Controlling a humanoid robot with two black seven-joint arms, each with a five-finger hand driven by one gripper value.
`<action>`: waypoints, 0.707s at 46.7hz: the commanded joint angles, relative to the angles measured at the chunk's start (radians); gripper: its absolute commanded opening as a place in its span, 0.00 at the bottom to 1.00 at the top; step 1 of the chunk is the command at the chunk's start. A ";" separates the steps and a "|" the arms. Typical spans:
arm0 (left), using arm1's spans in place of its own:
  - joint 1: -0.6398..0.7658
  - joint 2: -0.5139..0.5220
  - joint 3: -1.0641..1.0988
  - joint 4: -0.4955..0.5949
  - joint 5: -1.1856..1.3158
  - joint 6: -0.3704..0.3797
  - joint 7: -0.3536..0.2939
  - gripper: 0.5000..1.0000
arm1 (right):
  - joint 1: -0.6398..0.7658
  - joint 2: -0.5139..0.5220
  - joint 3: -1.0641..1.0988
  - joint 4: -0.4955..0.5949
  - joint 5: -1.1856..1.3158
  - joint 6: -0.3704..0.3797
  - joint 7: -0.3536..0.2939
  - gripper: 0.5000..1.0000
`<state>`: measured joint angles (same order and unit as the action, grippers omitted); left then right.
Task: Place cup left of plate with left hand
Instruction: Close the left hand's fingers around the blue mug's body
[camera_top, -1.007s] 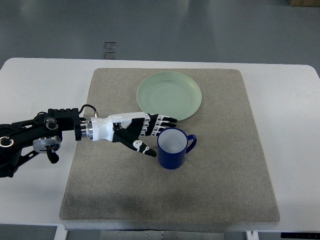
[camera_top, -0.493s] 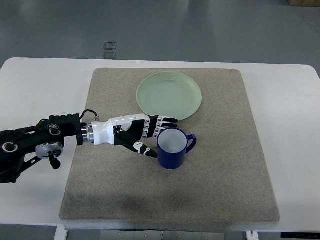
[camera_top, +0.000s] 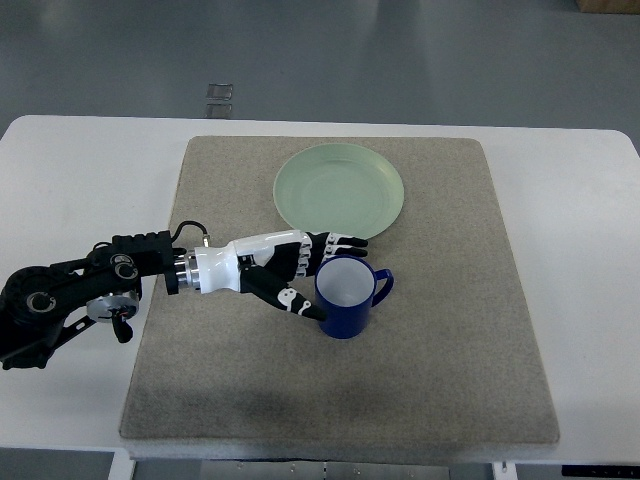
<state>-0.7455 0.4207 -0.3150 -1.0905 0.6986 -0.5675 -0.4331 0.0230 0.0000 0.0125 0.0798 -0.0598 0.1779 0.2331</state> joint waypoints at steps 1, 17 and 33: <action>0.003 -0.002 0.001 0.001 0.001 0.000 0.000 0.98 | 0.000 0.000 0.000 0.000 0.000 0.000 0.000 0.86; 0.005 -0.066 0.002 0.060 0.007 0.029 0.000 0.98 | 0.000 0.000 0.000 0.000 0.000 0.000 0.000 0.86; 0.005 -0.089 0.004 0.066 0.007 0.038 0.002 0.98 | 0.000 0.000 0.000 0.000 0.000 0.000 0.000 0.86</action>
<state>-0.7409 0.3347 -0.3117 -1.0262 0.7058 -0.5293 -0.4326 0.0231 0.0000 0.0124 0.0798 -0.0598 0.1779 0.2332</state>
